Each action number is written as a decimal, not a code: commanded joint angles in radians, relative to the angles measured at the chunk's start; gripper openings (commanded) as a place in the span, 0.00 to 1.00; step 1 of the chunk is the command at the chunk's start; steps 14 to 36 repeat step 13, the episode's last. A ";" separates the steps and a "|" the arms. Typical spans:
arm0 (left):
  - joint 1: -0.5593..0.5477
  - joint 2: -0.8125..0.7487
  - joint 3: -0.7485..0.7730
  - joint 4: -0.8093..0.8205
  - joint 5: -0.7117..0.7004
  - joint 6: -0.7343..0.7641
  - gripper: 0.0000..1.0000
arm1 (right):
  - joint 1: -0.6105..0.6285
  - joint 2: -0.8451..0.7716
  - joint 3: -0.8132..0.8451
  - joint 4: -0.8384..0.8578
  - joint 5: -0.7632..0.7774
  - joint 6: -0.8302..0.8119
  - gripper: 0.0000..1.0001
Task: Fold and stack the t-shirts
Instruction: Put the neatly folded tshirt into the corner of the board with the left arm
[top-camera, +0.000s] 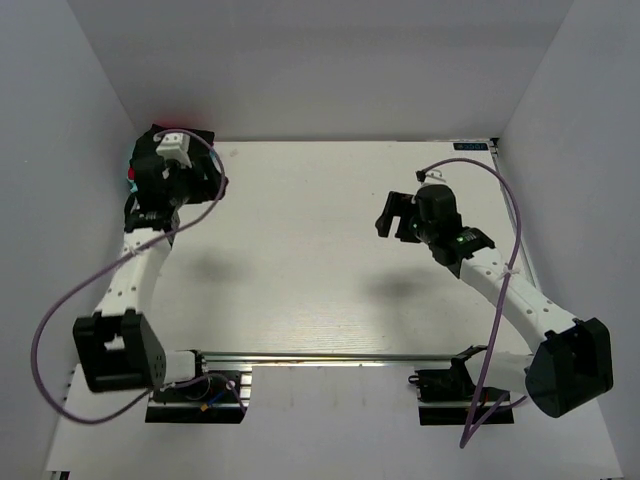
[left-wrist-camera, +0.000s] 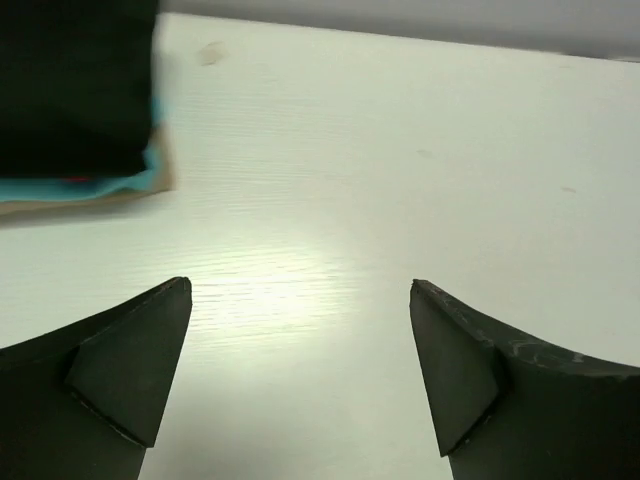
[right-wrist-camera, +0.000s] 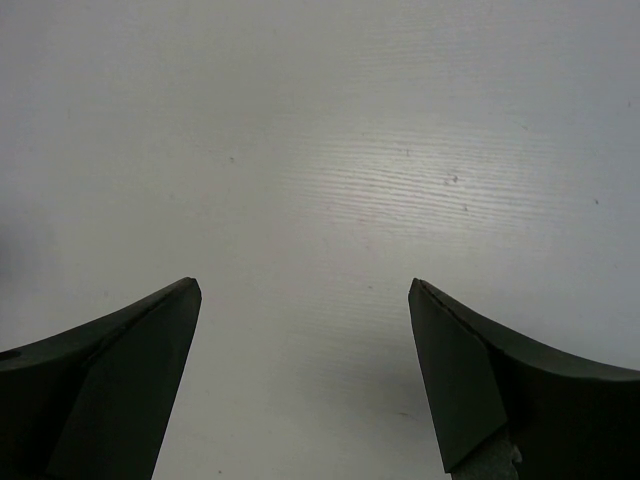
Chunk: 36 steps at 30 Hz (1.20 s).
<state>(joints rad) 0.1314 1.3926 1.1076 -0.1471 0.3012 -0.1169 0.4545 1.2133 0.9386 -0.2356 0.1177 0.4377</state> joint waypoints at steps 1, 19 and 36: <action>-0.115 -0.162 -0.093 0.064 -0.028 -0.106 1.00 | 0.001 -0.035 -0.044 0.004 0.066 0.006 0.90; -0.375 -0.311 -0.298 0.021 -0.287 -0.092 1.00 | 0.003 -0.152 -0.161 0.047 0.059 -0.010 0.90; -0.375 -0.311 -0.298 0.021 -0.287 -0.092 1.00 | 0.003 -0.152 -0.161 0.047 0.059 -0.010 0.90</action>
